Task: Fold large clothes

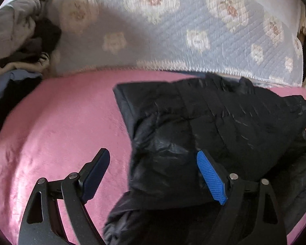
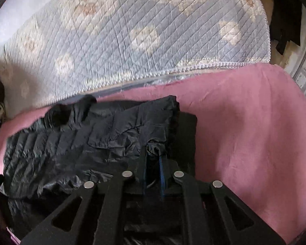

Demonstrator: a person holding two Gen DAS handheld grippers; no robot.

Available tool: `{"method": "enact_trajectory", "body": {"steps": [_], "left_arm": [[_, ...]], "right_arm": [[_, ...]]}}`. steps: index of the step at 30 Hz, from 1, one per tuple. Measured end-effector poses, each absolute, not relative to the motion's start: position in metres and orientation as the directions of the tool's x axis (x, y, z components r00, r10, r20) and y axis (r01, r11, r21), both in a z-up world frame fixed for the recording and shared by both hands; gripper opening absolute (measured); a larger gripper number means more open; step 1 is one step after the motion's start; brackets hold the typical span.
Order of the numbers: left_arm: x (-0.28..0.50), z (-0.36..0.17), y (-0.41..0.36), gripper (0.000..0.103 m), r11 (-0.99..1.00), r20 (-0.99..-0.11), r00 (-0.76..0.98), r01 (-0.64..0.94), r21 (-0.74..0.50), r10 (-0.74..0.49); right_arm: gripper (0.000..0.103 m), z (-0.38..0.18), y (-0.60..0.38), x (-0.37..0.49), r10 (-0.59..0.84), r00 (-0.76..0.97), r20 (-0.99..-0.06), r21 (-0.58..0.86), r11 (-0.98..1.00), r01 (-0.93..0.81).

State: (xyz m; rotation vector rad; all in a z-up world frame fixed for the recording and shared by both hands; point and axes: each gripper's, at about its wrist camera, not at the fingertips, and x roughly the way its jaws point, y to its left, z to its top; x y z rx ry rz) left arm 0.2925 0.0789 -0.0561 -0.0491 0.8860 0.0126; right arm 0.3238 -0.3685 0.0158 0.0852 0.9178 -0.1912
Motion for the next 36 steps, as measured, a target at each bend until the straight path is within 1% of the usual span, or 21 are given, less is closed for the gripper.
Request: {"method": "enact_trajectory", "body": {"steps": [3,5,6,8,9,10,12,14,15,17,18,20,21,22,26,31,33,36], "left_arm": [[0.298,-0.060,0.075,0.086,0.998,-0.758,0.649,-0.054,0.038,0.064],[0.303,-0.063,0.076,0.086,0.994,-0.752,0.650,-0.080,0.078,0.111],[0.306,-0.065,0.078,0.086,0.992,-0.758,0.640,-0.095,0.085,0.126],[0.311,-0.072,0.085,0.086,0.988,-0.792,0.594,-0.135,0.076,0.142],[0.311,-0.073,0.090,0.086,0.989,-0.802,0.586,-0.142,0.039,0.115],[0.310,-0.074,0.094,0.086,0.989,-0.807,0.584,-0.146,0.007,0.092],[0.309,-0.075,0.098,0.086,0.988,-0.809,0.583,-0.153,-0.016,0.077],[0.309,-0.074,0.096,0.086,0.990,-0.804,0.590,-0.138,-0.018,0.068],[0.309,-0.075,0.093,0.086,0.991,-0.804,0.590,-0.133,-0.007,0.074],[0.310,-0.078,0.089,0.086,0.991,-0.805,0.586,-0.131,0.020,0.093],[0.311,-0.080,0.087,0.086,0.991,-0.806,0.583,-0.130,0.032,0.103],[0.314,-0.086,0.085,0.086,0.989,-0.808,0.576,-0.135,0.053,0.122],[0.315,-0.089,0.085,0.086,0.989,-0.810,0.572,-0.138,0.059,0.128],[0.316,-0.091,0.085,0.086,0.989,-0.812,0.570,-0.138,0.061,0.130],[0.318,-0.102,0.085,0.089,0.989,-0.819,0.562,-0.142,0.048,0.120],[0.319,-0.099,0.083,0.089,0.991,-0.811,0.575,-0.125,0.044,0.108],[0.314,-0.087,0.081,0.088,0.990,-0.790,0.600,-0.121,0.068,0.128],[0.296,-0.051,0.076,0.088,0.995,-0.713,0.694,-0.088,0.047,0.095]], "right_arm": [[0.011,0.012,-0.380,0.313,-0.061,0.590,-0.805,0.075,0.976,0.203],[0.013,0.008,-0.383,0.308,-0.036,0.579,-0.815,0.101,0.974,0.202],[0.017,0.006,-0.384,0.304,-0.031,0.569,-0.821,0.101,0.975,0.198],[0.027,0.003,-0.383,0.299,-0.062,0.553,-0.831,0.057,0.979,0.196],[0.039,0.003,-0.383,0.295,-0.094,0.550,-0.830,0.024,0.979,0.203],[0.054,0.005,-0.383,0.292,-0.109,0.556,-0.824,0.009,0.979,0.206],[0.065,0.012,-0.384,0.284,-0.092,0.601,-0.794,0.025,0.983,0.184],[0.066,0.015,-0.385,0.280,-0.047,0.611,-0.790,0.061,0.986,0.154],[0.066,0.013,-0.383,0.279,-0.002,0.608,-0.794,0.095,0.987,0.127],[0.068,0.005,-0.380,0.281,0.051,0.571,-0.820,0.126,0.988,0.093],[0.068,-0.005,-0.378,0.285,0.043,0.532,-0.846,0.113,0.989,0.100],[0.068,-0.020,-0.379,0.292,-0.027,0.492,-0.870,0.055,0.987,0.153],[0.068,-0.031,-0.382,0.296,-0.090,0.463,-0.882,0.004,0.980,0.198],[0.068,-0.038,-0.385,0.299,-0.110,0.448,-0.887,-0.015,0.977,0.211],[0.068,-0.055,-0.396,0.313,-0.098,0.425,-0.900,-0.007,0.977,0.211],[0.071,-0.064,-0.407,0.318,-0.090,0.430,-0.899,0.009,0.975,0.223],[0.071,-0.058,-0.411,0.312,-0.088,0.438,-0.895,0.021,0.971,0.238],[0.071,-0.029,-0.405,0.295,-0.129,0.512,-0.850,-0.015,0.975,0.221]]}}
